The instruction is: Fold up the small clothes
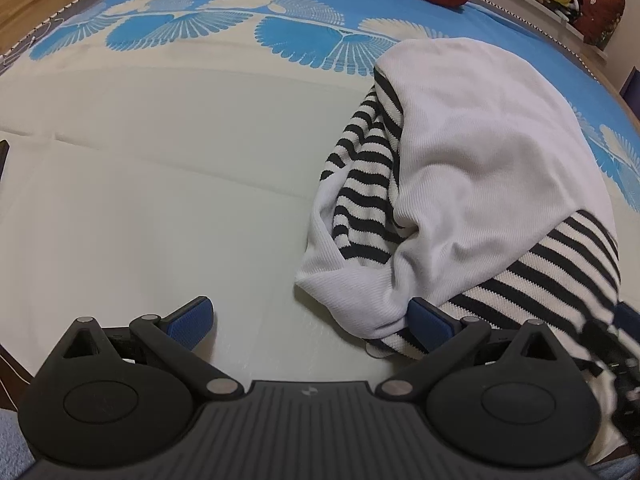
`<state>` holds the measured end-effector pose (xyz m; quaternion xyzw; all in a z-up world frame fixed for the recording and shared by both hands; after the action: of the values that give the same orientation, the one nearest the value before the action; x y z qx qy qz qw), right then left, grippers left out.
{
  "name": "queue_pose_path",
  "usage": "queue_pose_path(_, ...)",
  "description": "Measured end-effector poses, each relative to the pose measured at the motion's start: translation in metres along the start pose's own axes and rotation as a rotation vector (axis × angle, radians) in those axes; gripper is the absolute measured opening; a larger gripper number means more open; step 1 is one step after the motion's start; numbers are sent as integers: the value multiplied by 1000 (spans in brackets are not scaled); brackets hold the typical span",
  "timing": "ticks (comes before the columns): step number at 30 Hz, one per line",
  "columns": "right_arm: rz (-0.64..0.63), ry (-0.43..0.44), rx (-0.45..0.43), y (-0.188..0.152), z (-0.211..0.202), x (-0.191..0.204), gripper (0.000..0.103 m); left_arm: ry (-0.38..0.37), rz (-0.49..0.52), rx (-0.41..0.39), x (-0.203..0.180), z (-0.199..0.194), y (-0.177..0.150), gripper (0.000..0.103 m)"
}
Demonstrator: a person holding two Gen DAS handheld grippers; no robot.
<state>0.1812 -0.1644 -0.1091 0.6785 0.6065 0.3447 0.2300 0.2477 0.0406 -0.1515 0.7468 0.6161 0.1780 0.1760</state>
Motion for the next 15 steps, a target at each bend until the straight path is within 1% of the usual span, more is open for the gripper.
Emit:
queue_pose_path(2,19,7,-24,10,-11,0,52,2,1,0,0,0,1,103)
queue_pose_path(5,21,3,-117,29,-23,1,52,6,7,0,-2,0,1,103)
queue_pose_path(7,8,-17,-135,35,-21,-1,56,8,9,1,-3,0,1,103)
queue_pose_path(8,3,-29,-115,33,-15,-2,56,9,10,2,-3,0,1,103)
queue_pose_path(9,-1,-35,-62,26,-4,-4,56,11,12,4,-4,1,1,103)
queue_pose_path(10,-6,-22,26,14,11,-5,57,10,14,10,-4,2,0,103)
queue_pose_path(11,-14,0,46,6,19,-6,60,4,10,13,-4,2,0,103)
queue_pose_path(12,-37,16,24,4,20,-4,65,-1,0,17,-3,3,-1,103)
queue_pose_path(13,-56,22,26,4,20,-3,66,-6,-7,19,-2,3,-1,103)
queue_pose_path(15,-19,44,52,13,16,-4,66,-33,-29,26,-1,1,-2,103)
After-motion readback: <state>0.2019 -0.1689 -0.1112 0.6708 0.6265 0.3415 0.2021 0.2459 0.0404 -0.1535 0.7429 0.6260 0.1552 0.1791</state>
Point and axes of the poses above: each gripper's, at about its wrist camera, not at the fingertips, and z roughly the way its jaws point, x to its left, y to its top, the point moved 8 cm from there along z, roughly the way its jaws point, and after that the axes turned 14 degrees about z, right-handed, at the moved point
